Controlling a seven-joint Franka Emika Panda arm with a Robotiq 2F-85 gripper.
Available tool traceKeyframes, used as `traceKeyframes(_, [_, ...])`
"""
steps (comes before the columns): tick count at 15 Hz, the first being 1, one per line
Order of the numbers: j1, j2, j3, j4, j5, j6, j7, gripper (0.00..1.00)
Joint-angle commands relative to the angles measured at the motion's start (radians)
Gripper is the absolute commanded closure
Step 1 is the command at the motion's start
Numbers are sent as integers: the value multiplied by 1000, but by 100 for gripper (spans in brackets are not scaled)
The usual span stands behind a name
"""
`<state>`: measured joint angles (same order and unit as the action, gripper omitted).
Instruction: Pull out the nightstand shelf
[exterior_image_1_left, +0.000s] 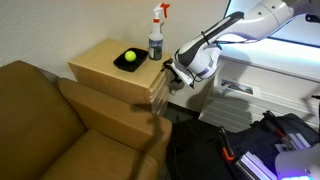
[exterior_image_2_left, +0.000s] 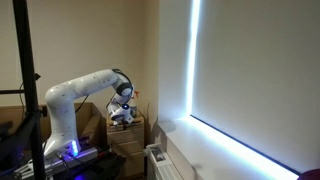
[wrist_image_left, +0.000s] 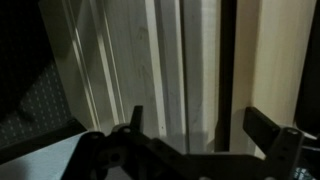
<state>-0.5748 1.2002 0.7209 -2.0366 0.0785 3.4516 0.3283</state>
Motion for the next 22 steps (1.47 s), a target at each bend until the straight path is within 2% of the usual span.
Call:
traceKeyframes(1, [27, -20, -22, 2, 4, -2, 7, 0])
traceKeyframes(5, [41, -39, -34, 0, 5, -2, 15, 0])
traceKeyframes(7, [82, -61, -76, 6, 50, -11, 37, 0])
traceKeyframes(9, [83, -50, -86, 3, 47, 9, 39, 0])
traceKeyframes(10, [61, -42, -64, 3, 19, -1, 29, 0])
traceKeyframes(15, [67, -28, -75, 13, 16, 1, 30, 0])
traceKeyframes(17, [41, 17, -38, 35, -10, -5, 30, 0])
traceKeyframes(20, [71, 46, -39, 65, -18, -36, 17, 0])
traceKeyframes(22, [102, 51, -65, 82, -6, -66, 14, 0])
